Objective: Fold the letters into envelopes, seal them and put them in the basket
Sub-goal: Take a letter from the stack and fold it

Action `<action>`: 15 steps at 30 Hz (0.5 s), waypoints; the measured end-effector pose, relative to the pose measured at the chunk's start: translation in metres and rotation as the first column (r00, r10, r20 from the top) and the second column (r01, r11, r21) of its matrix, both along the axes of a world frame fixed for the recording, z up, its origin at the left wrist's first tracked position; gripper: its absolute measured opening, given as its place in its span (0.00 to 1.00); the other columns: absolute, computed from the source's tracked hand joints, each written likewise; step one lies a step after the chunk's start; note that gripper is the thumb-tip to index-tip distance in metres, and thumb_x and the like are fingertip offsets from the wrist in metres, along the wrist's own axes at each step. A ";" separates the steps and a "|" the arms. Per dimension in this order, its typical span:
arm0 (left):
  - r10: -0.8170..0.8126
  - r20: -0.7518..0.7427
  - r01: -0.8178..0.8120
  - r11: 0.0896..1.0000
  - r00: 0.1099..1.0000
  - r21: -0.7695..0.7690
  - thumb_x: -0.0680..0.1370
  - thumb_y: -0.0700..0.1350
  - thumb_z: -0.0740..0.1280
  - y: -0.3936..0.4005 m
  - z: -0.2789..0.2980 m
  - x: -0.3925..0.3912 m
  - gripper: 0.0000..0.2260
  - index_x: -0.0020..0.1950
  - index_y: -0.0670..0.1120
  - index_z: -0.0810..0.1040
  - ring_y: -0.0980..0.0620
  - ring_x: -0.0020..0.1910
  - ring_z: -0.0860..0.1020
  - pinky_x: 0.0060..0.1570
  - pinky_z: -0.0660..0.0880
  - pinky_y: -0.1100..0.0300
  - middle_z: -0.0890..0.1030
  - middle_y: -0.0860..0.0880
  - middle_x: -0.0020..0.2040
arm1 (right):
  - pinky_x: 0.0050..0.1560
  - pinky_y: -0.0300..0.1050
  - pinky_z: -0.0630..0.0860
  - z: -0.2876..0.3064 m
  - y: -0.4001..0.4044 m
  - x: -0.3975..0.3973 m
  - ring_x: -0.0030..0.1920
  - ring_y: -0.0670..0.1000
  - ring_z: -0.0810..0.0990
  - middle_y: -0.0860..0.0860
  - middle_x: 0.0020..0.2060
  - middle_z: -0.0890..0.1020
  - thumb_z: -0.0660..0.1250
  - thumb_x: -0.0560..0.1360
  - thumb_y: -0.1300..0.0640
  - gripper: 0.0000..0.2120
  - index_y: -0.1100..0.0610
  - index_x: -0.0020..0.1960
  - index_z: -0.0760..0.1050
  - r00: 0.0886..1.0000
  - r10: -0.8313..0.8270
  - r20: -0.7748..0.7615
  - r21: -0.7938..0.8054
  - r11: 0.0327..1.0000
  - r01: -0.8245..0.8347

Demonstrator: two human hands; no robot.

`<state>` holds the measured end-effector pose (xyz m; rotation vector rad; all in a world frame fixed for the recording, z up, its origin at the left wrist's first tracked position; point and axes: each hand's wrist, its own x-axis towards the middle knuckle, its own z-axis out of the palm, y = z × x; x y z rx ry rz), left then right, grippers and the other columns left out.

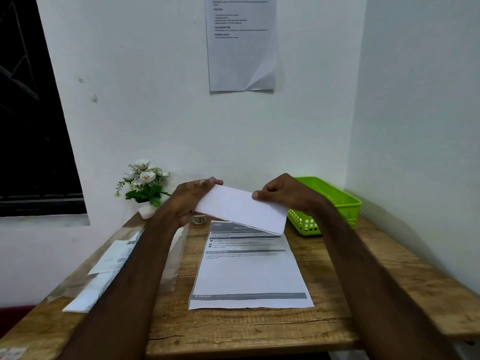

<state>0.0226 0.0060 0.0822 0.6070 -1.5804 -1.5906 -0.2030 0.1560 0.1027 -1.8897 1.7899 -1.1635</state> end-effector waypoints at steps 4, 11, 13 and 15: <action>0.058 0.046 -0.061 0.996 0.997 0.062 0.78 0.51 0.71 -0.015 -0.004 0.011 0.11 0.54 0.46 0.86 0.48 0.44 0.83 0.35 0.83 0.54 0.86 0.44 0.51 | 0.30 0.38 0.74 0.003 0.009 -0.017 0.31 0.49 0.79 0.57 0.32 0.83 0.72 0.78 0.51 0.18 0.67 0.40 0.82 0.998 -0.046 0.047 0.066 0.997 0.042; 0.119 0.299 -0.145 0.987 0.947 0.064 0.79 0.48 0.71 -0.031 -0.020 0.011 0.14 0.57 0.38 0.81 0.45 0.43 0.83 0.44 0.83 0.48 0.86 0.41 0.47 | 0.31 0.40 0.71 -0.004 0.000 -0.014 0.21 0.42 0.74 0.50 0.26 0.83 0.73 0.76 0.50 0.19 0.57 0.30 0.79 0.926 -0.266 -0.269 0.052 0.956 0.290; 0.130 0.418 -0.152 0.988 0.899 0.019 0.80 0.48 0.70 -0.031 -0.027 0.009 0.16 0.59 0.37 0.80 0.44 0.43 0.83 0.47 0.82 0.47 0.85 0.39 0.49 | 0.33 0.40 0.70 -0.007 -0.002 -0.010 0.24 0.41 0.75 0.47 0.23 0.80 0.73 0.73 0.48 0.19 0.54 0.27 0.77 0.823 -0.352 -0.446 0.032 0.912 0.408; 0.142 0.496 -0.154 0.988 0.856 -0.018 0.81 0.48 0.69 -0.029 -0.034 0.004 0.15 0.60 0.36 0.79 0.44 0.43 0.83 0.47 0.82 0.47 0.85 0.39 0.50 | 0.35 0.41 0.70 -0.010 -0.004 -0.008 0.34 0.45 0.81 0.47 0.28 0.81 0.74 0.71 0.48 0.16 0.52 0.28 0.76 0.742 -0.403 -0.536 0.002 0.878 0.478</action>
